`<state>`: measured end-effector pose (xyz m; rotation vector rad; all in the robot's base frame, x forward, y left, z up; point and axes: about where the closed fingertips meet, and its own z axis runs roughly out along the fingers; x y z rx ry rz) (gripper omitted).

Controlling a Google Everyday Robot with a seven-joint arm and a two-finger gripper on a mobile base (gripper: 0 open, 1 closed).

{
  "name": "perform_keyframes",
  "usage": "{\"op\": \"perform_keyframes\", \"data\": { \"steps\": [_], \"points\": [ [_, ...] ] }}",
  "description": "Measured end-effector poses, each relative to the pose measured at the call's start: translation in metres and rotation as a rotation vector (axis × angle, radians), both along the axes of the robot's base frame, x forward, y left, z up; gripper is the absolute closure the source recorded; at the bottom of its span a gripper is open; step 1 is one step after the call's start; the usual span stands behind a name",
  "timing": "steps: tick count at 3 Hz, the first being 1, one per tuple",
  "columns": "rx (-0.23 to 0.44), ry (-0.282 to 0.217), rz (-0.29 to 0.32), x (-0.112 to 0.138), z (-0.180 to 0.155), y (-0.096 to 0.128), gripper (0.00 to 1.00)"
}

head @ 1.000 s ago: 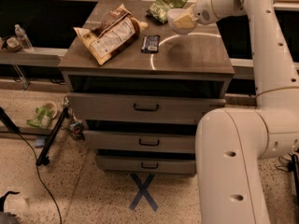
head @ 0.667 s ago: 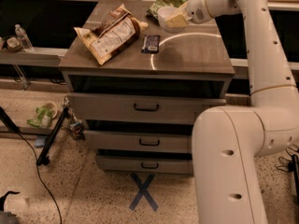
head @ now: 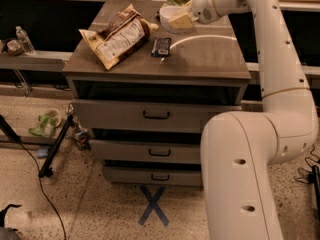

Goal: Move white bowl near brown chip bag

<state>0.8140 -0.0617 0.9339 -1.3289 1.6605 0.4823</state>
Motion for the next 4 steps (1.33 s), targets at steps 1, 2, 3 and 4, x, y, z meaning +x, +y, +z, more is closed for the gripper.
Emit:
{"op": "perform_keyframes", "data": {
  "steps": [1, 2, 3, 4],
  "points": [
    [0.047, 0.029, 0.008, 0.001, -0.004, 0.012, 1.0],
    [0.105, 0.064, 0.04, 0.002, -0.012, 0.034, 1.0],
    [0.143, 0.101, 0.078, -0.002, -0.021, 0.052, 0.84],
    [0.172, 0.136, 0.12, -0.009, -0.03, 0.069, 0.61]
  ]
}}
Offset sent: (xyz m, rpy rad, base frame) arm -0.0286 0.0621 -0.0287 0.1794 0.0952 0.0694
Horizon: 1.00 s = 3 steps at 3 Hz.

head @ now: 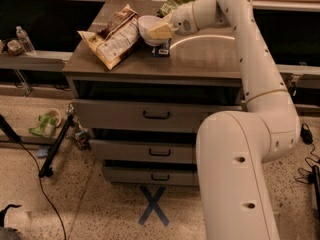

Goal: Move white bowl near brown chip bag

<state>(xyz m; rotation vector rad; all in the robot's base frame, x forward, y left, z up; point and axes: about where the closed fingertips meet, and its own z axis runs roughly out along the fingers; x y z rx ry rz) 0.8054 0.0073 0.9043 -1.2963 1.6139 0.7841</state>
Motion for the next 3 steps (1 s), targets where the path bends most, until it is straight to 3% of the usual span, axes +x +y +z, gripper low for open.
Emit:
{"op": "perform_keyframes", "data": {
  "steps": [2, 3],
  "points": [
    [0.018, 0.024, 0.068, -0.009, -0.009, 0.025, 0.14],
    [0.016, 0.016, 0.083, -0.01, -0.008, 0.032, 0.0]
  ]
}}
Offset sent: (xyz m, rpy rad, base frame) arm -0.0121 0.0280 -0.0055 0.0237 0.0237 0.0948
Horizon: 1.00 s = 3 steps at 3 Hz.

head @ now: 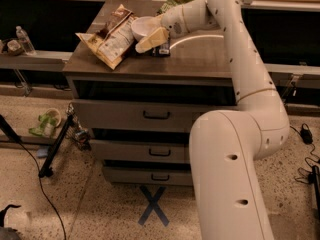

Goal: Move white bowl near brown chip bag

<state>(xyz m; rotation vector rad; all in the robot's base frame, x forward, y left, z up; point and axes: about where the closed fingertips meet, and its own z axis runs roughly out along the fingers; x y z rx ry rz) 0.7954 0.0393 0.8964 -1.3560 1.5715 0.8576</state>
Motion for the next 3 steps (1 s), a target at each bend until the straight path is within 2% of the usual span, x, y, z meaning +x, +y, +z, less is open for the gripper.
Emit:
{"op": "perform_keyframes", "data": {
  "steps": [1, 2, 3],
  "points": [
    [-0.006, -0.017, -0.005, 0.003, 0.004, 0.001, 0.0],
    [-0.036, -0.073, -0.081, 0.011, 0.026, -0.029, 0.0],
    [-0.093, -0.132, -0.206, 0.017, 0.056, -0.083, 0.0]
  ]
}}
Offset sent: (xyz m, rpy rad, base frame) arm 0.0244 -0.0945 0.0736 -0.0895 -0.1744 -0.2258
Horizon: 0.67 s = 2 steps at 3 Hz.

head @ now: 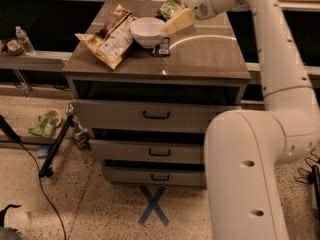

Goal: Move white bowl near brown chip bag

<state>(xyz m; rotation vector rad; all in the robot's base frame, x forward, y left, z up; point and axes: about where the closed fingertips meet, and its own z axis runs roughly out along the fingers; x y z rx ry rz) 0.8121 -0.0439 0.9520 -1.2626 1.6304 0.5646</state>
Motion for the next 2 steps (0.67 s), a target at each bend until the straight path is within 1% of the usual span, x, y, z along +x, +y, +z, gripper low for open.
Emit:
{"op": "perform_keyframes", "data": {
  "steps": [1, 2],
  "points": [
    [-0.054, -0.035, -0.141, -0.0014, 0.0271, -0.0631, 0.0],
    [-0.059, -0.036, -0.15, -0.0019, 0.0279, -0.0682, 0.0]
  ]
}}
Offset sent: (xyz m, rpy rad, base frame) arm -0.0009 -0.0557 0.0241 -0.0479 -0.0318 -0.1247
